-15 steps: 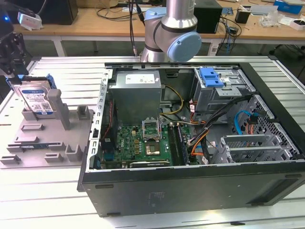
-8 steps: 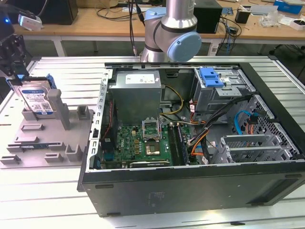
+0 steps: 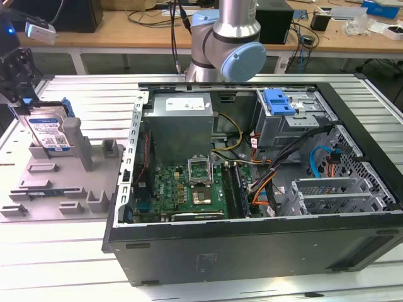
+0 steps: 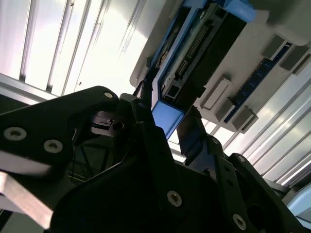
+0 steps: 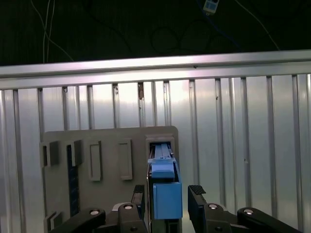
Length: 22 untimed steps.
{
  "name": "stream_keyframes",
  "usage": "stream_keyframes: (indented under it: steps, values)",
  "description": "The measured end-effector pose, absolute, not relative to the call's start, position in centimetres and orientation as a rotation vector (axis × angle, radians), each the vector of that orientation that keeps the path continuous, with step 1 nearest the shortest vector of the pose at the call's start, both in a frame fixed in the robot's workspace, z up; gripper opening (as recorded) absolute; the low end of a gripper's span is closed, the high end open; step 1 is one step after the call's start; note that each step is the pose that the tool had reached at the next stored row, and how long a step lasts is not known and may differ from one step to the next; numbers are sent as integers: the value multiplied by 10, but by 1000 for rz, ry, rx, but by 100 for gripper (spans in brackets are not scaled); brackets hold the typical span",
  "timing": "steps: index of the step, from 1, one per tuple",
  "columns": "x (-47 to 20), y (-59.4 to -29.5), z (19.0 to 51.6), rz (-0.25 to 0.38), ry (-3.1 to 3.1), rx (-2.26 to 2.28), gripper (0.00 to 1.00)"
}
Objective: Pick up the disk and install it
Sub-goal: 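Pick up the disk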
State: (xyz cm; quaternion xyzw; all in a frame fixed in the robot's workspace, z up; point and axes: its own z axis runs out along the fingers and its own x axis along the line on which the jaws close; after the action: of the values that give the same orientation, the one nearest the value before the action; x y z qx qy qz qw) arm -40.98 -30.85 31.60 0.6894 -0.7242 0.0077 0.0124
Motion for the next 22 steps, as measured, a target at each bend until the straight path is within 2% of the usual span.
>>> stream_keyframes:
  steps: [22]
  values:
    - [-412, -309, 312, 35, -2259, 2157, 48]
